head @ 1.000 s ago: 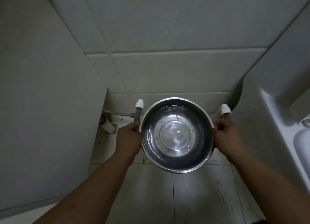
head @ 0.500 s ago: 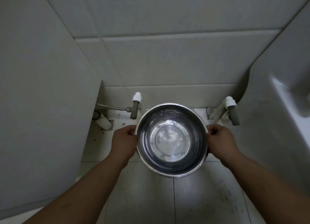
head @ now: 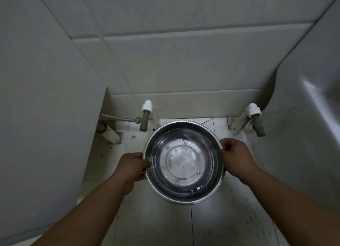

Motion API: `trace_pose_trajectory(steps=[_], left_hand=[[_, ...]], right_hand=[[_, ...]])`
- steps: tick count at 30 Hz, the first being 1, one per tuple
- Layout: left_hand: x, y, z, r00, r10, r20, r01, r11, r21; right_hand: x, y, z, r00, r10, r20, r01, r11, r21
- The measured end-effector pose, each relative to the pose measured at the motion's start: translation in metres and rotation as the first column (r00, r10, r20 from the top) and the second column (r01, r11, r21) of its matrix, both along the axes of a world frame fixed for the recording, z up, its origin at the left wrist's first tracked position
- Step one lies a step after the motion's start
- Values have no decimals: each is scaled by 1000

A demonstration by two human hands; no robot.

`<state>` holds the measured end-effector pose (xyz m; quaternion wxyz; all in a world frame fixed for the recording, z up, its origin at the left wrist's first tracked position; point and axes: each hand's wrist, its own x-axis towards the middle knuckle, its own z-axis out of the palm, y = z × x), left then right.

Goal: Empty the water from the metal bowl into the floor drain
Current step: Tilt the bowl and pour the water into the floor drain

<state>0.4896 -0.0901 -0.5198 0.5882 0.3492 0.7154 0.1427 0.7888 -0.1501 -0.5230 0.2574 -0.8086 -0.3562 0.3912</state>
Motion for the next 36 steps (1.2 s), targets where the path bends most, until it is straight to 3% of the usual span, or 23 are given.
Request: trace_pose_trajectory(steps=[7, 18, 31, 36], left_hand=[[-8, -5, -11, 1000, -4, 31, 9, 990, -142], [-22, -16, -29, 995, -94, -11, 92, 985, -144], [-19, -20, -41, 999, -38, 33, 42, 991, -127], [-18, -20, -47, 998, -37, 46, 42, 991, -129]], right_hand=[[-4, 9, 0, 998, 66, 5, -66, 998, -13], [-11, 19, -7, 996, 68, -54, -70, 997, -29], [-11, 10, -20, 942, -114, -317, 38, 971, -234], [-8, 1, -23, 902, -111, -416, 26, 979, -203]])
